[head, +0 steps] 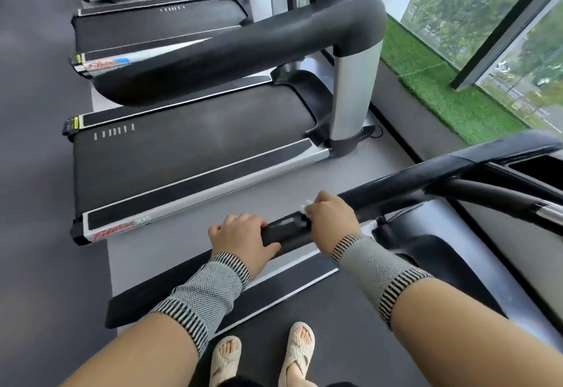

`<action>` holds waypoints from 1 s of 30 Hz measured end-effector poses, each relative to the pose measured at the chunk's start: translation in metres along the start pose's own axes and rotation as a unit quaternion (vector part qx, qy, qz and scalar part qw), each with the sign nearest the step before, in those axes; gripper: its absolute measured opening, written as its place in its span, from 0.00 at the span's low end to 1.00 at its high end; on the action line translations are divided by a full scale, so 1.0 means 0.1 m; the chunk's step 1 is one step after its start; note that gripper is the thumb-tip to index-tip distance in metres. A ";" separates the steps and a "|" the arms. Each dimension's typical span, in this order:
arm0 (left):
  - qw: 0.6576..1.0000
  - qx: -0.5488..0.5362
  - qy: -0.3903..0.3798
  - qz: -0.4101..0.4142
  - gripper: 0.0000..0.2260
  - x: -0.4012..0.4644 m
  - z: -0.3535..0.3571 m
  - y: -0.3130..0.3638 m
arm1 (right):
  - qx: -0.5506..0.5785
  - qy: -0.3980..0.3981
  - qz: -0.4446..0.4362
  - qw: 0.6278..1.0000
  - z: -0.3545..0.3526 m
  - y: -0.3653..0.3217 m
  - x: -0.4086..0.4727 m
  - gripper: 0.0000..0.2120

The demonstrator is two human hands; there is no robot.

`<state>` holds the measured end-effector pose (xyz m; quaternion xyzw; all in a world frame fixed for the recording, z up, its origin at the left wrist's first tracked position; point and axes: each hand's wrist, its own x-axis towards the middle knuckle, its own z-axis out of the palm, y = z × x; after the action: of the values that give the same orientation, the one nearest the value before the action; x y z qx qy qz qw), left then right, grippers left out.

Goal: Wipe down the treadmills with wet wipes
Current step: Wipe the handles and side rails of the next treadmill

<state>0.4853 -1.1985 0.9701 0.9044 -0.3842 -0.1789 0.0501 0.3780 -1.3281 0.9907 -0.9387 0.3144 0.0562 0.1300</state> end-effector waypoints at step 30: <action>0.996 -0.018 -0.020 0.084 0.19 -0.03 -0.04 -0.51 | 0.040 -0.035 -0.014 0.999 0.22 -0.52 -0.12 0.11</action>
<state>0.5193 -1.1612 0.9627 0.8642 -0.4562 -0.1993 0.0730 0.4001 -1.2751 0.9828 -0.9344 0.2989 0.0743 0.1790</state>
